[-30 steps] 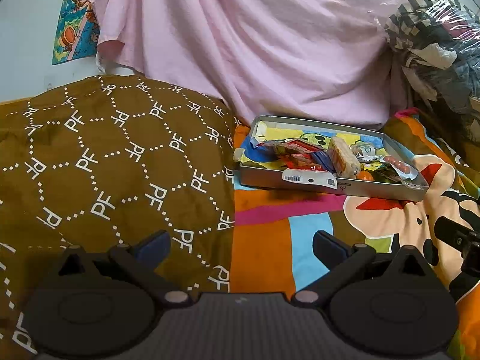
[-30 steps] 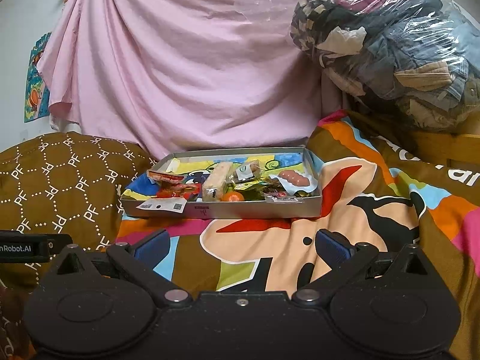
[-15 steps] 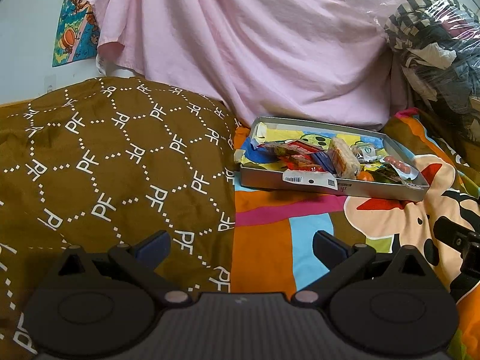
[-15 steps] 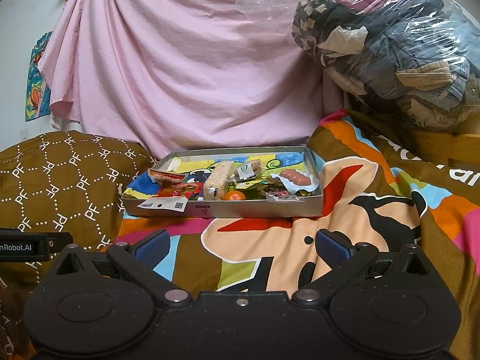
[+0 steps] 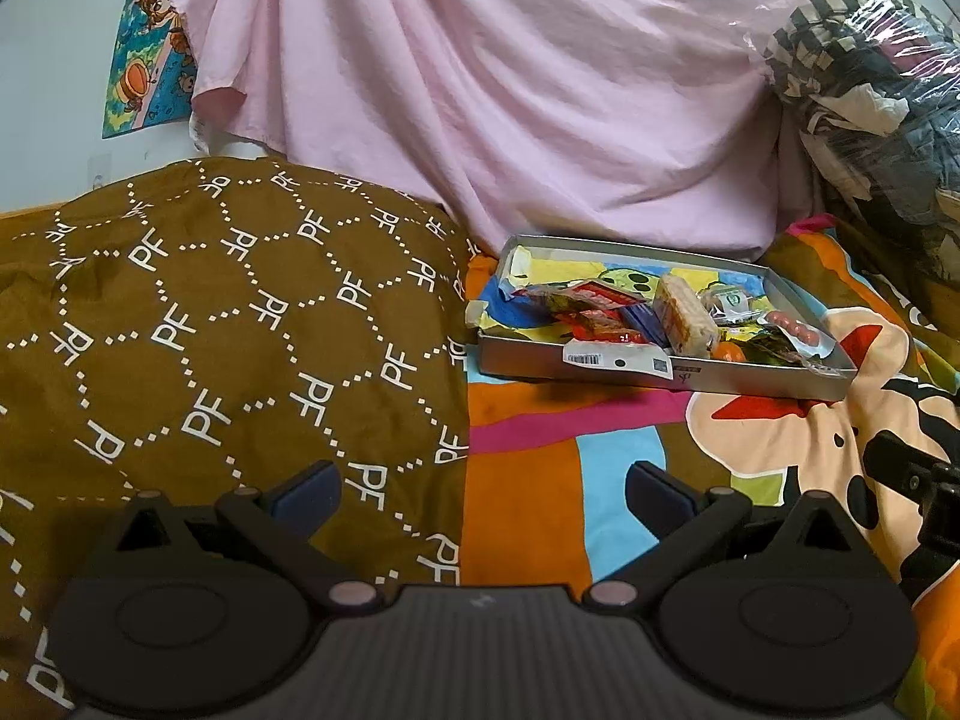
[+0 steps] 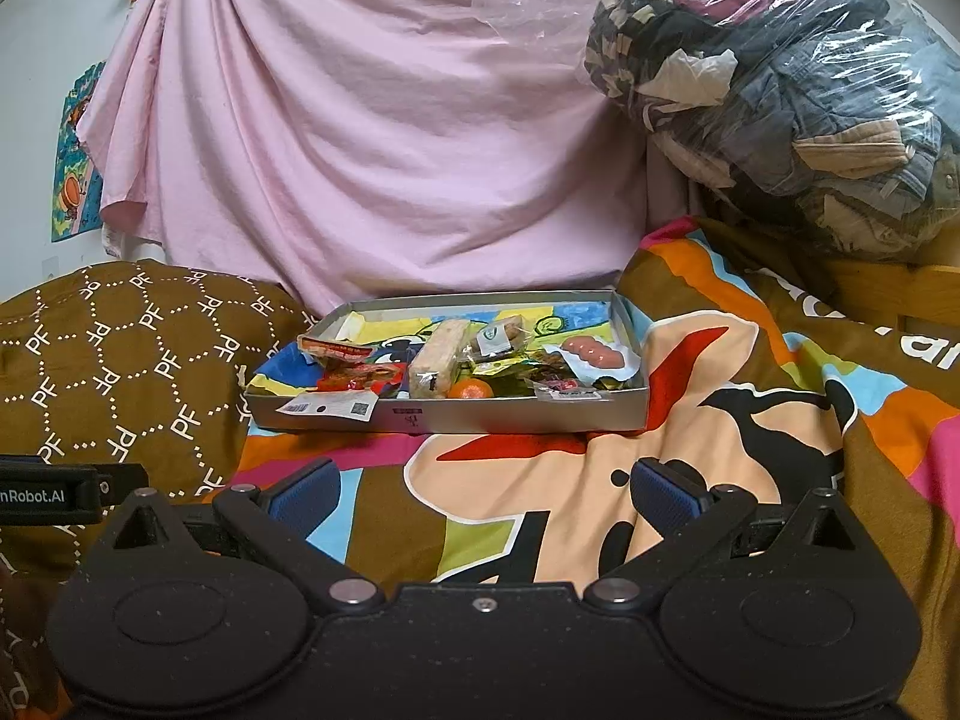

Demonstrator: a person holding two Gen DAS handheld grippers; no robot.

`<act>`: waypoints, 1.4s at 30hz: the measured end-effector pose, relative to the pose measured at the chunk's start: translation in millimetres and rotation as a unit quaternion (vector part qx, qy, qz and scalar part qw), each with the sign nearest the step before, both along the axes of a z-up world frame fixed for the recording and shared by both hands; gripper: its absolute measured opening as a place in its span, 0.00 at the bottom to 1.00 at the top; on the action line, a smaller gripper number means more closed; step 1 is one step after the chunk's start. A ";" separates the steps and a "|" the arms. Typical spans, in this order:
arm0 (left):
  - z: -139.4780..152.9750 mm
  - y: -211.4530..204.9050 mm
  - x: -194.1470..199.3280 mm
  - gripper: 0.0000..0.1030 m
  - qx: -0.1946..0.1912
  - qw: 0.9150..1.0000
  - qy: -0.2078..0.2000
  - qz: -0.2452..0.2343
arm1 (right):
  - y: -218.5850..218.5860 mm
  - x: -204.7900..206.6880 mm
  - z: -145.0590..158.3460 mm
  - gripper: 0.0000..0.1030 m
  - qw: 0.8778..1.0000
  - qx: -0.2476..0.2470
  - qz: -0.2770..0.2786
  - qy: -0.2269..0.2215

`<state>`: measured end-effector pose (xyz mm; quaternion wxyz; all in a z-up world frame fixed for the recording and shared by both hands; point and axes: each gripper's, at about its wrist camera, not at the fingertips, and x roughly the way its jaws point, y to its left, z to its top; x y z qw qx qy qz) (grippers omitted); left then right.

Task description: Organize snacks

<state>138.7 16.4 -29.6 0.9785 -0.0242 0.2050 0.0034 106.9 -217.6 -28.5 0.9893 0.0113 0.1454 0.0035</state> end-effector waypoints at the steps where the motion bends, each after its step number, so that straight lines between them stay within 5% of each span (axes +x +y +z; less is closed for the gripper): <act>1: 0.0 0.0 -0.1 1.00 0.000 1.000 0.000 0.000 | 0.0 0.0 0.0 0.99 1.000 0.000 0.000 0.000; 42: 0.1 -2.5 -0.8 1.00 0.005 1.000 -0.003 -0.005 | 0.1 0.6 0.1 0.99 1.000 0.000 0.000 0.001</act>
